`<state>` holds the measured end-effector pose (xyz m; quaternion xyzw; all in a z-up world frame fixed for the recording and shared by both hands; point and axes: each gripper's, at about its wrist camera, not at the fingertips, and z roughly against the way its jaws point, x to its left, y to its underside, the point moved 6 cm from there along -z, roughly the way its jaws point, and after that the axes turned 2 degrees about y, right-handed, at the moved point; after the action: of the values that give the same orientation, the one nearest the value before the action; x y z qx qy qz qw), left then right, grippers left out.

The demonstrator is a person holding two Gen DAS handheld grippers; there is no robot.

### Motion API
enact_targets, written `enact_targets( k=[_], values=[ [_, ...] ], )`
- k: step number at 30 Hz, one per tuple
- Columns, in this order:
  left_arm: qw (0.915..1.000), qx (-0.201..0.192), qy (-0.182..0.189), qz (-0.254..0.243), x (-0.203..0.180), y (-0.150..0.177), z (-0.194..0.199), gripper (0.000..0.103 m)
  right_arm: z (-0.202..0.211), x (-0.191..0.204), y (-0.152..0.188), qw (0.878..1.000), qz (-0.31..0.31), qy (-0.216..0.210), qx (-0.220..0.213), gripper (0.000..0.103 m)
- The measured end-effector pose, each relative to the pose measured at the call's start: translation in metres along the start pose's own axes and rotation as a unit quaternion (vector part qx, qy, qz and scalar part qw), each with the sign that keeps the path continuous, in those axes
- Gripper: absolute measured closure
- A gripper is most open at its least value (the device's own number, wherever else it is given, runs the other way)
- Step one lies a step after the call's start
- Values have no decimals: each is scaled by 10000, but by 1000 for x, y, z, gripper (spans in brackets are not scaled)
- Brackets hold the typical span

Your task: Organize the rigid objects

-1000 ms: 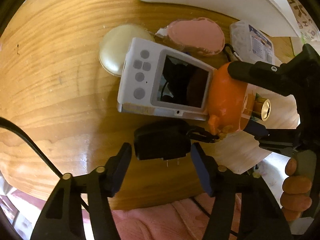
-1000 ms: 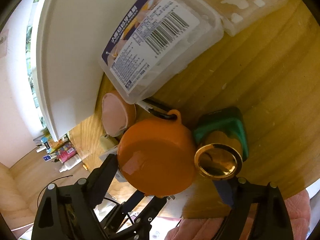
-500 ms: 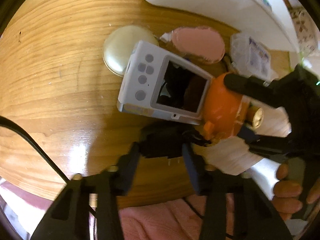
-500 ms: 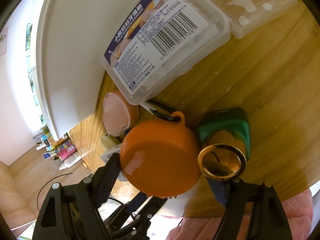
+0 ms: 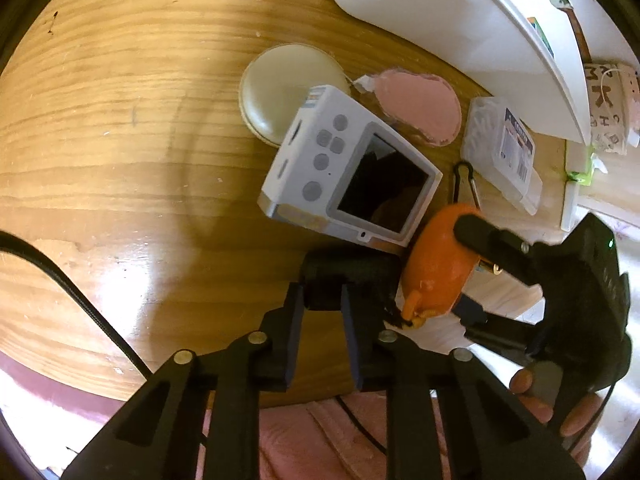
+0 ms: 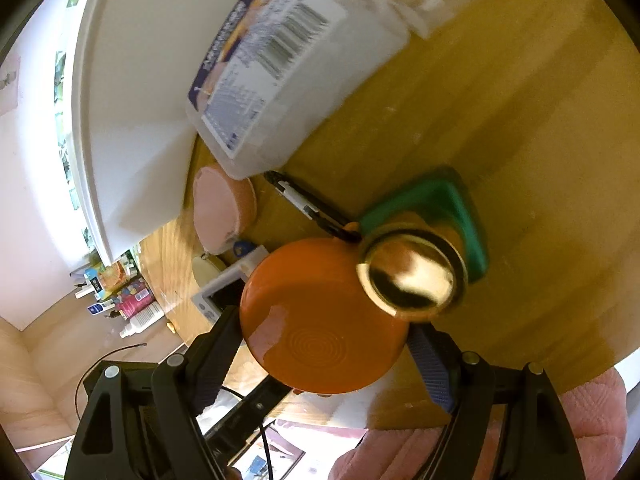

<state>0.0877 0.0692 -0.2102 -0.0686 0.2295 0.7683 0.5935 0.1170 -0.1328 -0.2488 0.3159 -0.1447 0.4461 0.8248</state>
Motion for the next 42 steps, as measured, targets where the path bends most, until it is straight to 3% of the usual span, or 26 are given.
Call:
enact_targets(
  k=[3,10,15,19,22,26,35,42],
  values=[
    [10000,2,52,26,6,0,4,92,3,-7,5,9999,-65,-70,-61,22],
    [9999,-70,14,-106,12,1,9,91,10,-21,18,9992,-162,-271,-255,22],
    [9998,-21,-103,-147,-1,7,6,81,13,-37,26,9977,-372,-445,-337,22],
    [9994,-8,-237,-260,-10,9,3,60,16,-47,33,9961,-485,-585,-457,22],
    [9987,-19,-331,-399,-17,9,1,58,19,-55,37,9946,-545,-679,-559,22],
    [9981,62,-458,-404,-28,7,-8,36,25,-66,45,9929,-626,-749,-685,22],
    [9930,-5,-964,-677,-49,-1,-26,34,37,-86,63,9891,-735,-833,-970,22],
    [9915,62,-1107,-682,-58,-7,-39,33,42,-94,76,9877,-742,-826,-1104,22]
  ],
)
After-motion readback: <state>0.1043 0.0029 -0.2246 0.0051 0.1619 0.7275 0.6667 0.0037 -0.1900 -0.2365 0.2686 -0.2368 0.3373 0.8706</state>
